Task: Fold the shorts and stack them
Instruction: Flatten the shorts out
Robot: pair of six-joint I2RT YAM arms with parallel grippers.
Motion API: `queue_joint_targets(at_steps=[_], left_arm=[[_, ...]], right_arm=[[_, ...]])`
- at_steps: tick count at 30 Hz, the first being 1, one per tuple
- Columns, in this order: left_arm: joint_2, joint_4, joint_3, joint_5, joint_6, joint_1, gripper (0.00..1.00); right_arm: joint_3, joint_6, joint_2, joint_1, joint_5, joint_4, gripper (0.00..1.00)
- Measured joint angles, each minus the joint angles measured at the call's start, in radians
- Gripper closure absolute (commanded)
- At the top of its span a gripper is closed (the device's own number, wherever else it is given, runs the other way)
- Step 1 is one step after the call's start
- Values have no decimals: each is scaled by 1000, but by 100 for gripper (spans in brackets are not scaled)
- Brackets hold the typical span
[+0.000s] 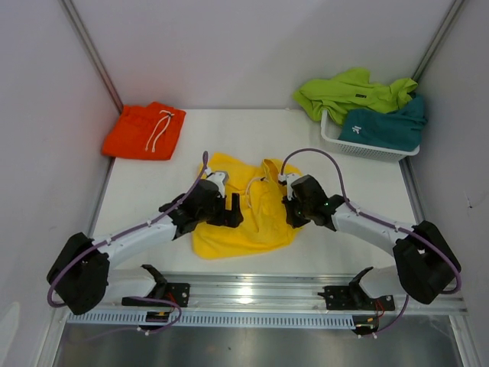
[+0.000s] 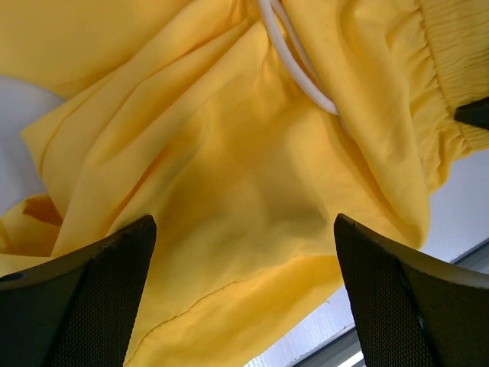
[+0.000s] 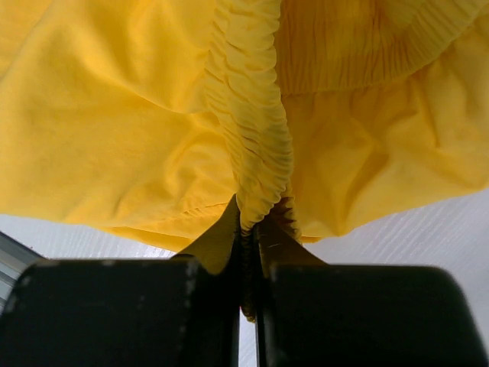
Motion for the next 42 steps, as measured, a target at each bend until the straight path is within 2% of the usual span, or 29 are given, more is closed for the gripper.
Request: queue_joint_targets(at_steps=[4, 7, 13, 17, 20, 25, 32, 42], left_arm=[[-77, -31, 0, -23, -17, 16, 1], [-167, -60, 0, -45, -29, 32, 1], [-330, -112, -4, -100, -45, 56, 1], [-348, -111, -52, -111, -61, 66, 1], [-326, -92, -113, -88, -74, 69, 1], [-267, -24, -174, -14, -63, 57, 2], [-232, 16, -137, -126, 52, -123, 2], [-248, 272, -154, -203, 293, -161, 5]], right_arm=[[21, 26, 5, -5, -3, -23, 100], [21, 68, -48, -69, -53, -31, 100], [20, 188, -200, -387, -121, -27, 100], [-8, 262, -256, -558, -138, -7, 100], [-32, 294, -268, -635, -141, -5, 100], [-38, 309, -244, -652, -153, -7, 100], [-39, 307, -220, -652, -176, -6, 100], [-27, 277, -178, -655, -187, -12, 100]])
